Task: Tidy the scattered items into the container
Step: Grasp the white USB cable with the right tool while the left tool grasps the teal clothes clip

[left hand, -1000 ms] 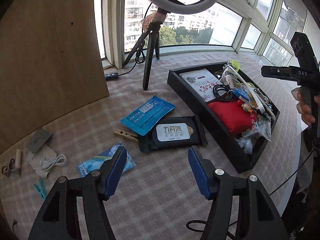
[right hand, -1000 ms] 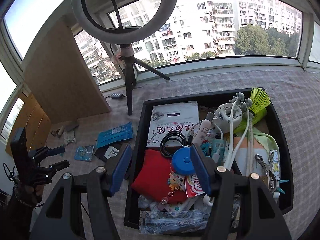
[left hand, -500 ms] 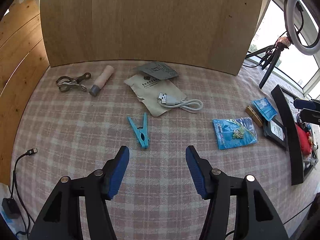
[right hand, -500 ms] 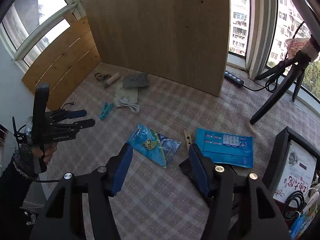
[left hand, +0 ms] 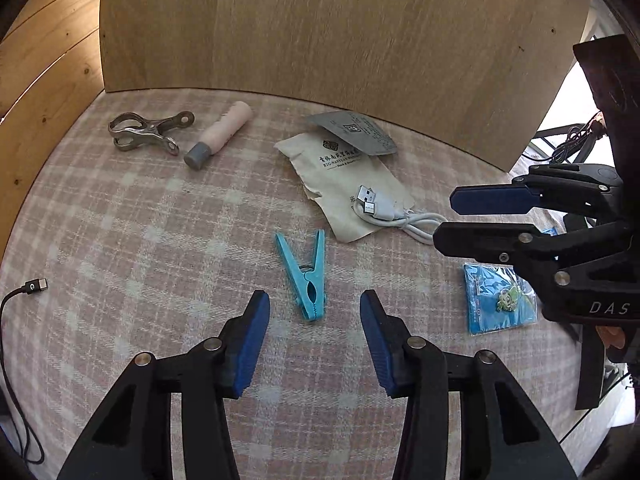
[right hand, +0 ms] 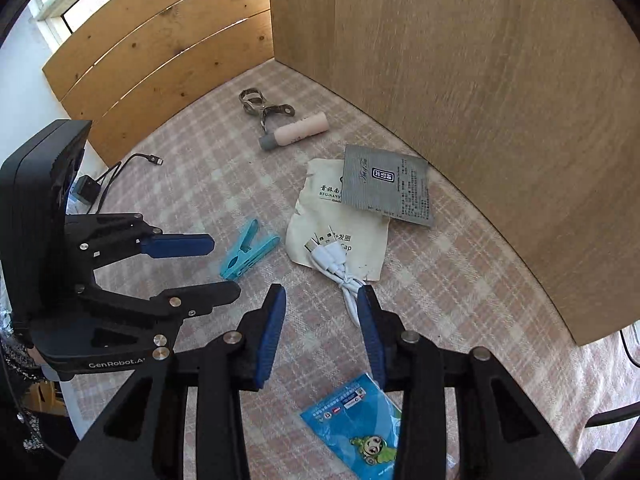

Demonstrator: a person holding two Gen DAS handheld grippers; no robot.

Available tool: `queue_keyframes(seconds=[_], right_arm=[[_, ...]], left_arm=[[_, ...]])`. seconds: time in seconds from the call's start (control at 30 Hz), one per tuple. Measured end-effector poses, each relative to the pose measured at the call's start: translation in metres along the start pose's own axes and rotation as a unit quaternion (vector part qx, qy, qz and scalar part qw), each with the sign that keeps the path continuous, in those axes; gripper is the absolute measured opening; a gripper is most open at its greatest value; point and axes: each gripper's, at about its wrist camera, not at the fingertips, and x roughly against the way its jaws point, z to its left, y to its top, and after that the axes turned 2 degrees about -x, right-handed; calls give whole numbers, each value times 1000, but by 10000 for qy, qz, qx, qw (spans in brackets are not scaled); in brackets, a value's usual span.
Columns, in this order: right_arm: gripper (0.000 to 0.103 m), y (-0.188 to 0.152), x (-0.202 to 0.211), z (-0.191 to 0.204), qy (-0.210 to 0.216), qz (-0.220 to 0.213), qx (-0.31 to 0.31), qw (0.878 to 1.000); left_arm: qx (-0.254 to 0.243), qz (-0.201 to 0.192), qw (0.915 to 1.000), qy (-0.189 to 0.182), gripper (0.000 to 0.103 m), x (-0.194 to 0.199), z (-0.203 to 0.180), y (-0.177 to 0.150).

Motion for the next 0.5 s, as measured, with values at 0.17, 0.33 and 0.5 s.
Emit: queue_keyframes(seconds=[0.17, 0.33, 0.5], right_arm=[[37, 8, -26, 1, -207, 194, 139, 9995], [31, 10, -41, -3, -369, 377, 92, 9986], [14, 2, -36, -9, -272, 380, -234, 9986]], left_arm=[[43, 52, 10000, 64, 38, -7, 2, 2], [45, -5, 10000, 67, 36, -10, 4, -1], [62, -59, 9998, 181, 16, -6, 9, -9]])
